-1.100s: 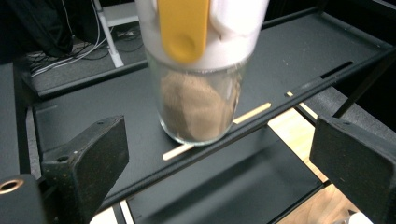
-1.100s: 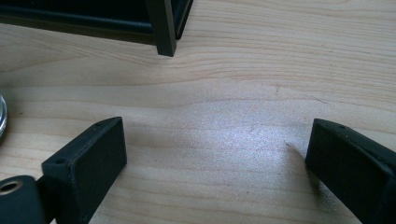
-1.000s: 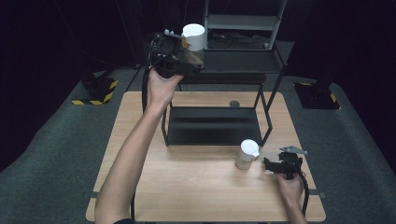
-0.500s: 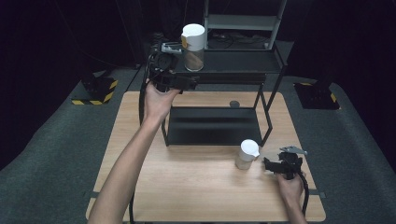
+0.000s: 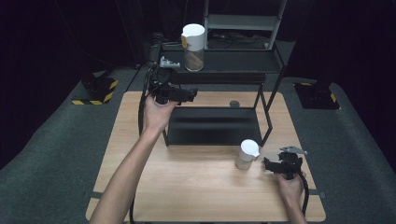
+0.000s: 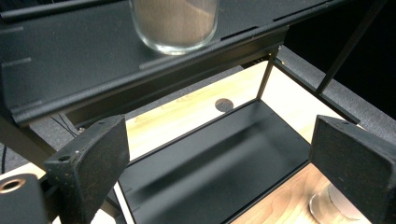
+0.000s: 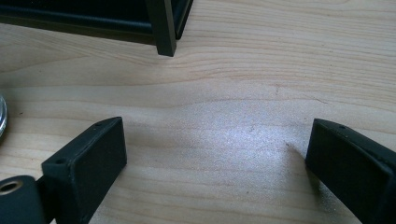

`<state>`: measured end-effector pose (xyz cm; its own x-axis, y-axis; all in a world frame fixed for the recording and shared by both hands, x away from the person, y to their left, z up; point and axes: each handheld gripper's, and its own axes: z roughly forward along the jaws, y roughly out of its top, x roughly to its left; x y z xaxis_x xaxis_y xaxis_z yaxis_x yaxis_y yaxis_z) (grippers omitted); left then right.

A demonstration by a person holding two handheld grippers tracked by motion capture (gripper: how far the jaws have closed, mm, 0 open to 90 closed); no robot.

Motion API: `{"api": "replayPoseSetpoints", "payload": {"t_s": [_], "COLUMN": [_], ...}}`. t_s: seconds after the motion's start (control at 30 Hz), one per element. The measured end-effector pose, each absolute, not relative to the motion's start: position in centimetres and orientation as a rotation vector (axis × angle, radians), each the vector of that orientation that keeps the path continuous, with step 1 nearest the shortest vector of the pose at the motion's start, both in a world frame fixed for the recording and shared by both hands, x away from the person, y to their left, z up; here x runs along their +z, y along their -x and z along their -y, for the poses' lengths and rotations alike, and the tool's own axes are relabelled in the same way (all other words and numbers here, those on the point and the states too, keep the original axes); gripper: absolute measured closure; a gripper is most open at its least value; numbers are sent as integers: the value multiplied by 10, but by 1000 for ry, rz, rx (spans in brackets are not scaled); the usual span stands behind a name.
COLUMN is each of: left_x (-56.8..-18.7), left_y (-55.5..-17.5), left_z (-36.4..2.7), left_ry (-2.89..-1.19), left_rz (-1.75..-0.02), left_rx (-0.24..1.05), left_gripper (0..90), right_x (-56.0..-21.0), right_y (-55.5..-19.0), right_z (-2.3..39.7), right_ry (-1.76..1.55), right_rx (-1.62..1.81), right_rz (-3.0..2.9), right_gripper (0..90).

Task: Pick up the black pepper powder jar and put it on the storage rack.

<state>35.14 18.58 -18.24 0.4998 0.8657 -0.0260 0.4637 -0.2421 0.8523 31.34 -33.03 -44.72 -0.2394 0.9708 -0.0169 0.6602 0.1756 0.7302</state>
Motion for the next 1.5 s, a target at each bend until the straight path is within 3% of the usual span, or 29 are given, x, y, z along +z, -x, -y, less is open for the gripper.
{"api": "replayPoseSetpoints", "payload": {"t_s": [1.5], "left_x": [-296], "left_y": [-326], "left_z": [-182], "left_ry": [-1948], "left_rz": [-1189], "left_rx": [595], "left_gripper": [53], "right_x": [-447], "right_y": [-313], "right_z": [330], "right_ry": [-1531], "right_rx": [840], "right_rz": [-1970], "right_gripper": [45]}}
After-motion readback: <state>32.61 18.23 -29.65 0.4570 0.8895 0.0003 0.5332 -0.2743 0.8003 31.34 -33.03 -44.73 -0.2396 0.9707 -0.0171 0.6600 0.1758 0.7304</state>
